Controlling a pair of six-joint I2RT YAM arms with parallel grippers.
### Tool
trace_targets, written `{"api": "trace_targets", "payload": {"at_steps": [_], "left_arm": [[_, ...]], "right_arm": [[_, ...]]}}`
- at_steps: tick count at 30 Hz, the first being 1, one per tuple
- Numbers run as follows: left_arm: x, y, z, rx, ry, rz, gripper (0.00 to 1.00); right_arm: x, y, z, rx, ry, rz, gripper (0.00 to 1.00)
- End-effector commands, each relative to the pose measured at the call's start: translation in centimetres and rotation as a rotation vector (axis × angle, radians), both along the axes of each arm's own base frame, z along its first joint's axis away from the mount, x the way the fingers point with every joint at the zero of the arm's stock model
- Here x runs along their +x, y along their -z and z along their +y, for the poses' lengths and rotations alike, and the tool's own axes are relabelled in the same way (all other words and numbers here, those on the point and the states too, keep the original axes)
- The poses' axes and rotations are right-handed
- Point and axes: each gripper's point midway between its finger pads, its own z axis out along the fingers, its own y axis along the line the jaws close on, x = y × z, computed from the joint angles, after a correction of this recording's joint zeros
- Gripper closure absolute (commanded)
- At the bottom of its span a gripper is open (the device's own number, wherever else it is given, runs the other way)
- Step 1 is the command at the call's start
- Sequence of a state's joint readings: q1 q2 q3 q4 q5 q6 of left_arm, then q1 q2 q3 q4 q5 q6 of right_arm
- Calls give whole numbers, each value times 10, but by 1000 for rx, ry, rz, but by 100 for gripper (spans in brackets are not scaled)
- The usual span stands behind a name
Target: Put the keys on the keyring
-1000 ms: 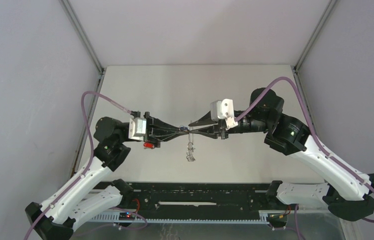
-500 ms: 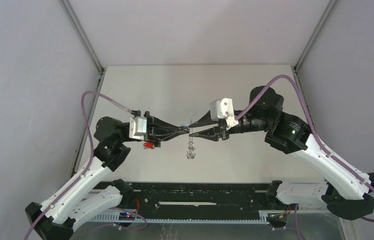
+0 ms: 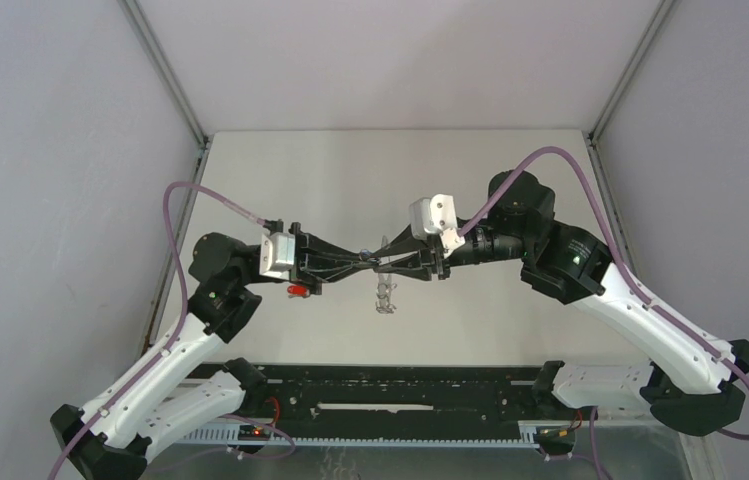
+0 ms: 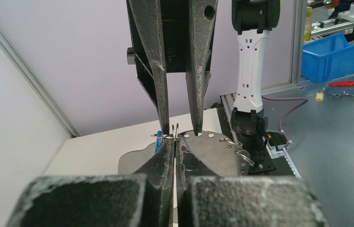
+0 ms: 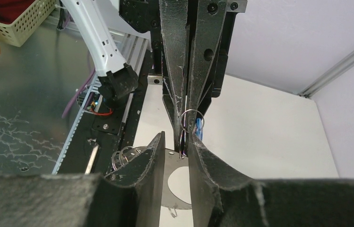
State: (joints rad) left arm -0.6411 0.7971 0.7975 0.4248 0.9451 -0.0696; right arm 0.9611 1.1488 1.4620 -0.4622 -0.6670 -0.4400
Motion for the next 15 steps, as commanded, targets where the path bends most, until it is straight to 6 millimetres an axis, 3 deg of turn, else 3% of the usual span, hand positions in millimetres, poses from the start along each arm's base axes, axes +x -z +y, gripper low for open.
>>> {"api": "trace_targets", "payload": {"at_steps": [1, 4, 9, 15], "left_arm": [[-1, -8, 3, -33, -18, -47, 100], [-1, -7, 3, -32, -20, -47, 100], [0, -4, 3, -27, -23, -41, 100], [8, 2, 2, -5, -57, -26, 100]], "right_arm": [[-4, -18, -1, 44, -9, -18, 70], [-3, -18, 0, 42, -9, -18, 78], [0, -17, 0, 39, 11, -21, 100], [9, -13, -3, 43, 75, -26, 100]]}}
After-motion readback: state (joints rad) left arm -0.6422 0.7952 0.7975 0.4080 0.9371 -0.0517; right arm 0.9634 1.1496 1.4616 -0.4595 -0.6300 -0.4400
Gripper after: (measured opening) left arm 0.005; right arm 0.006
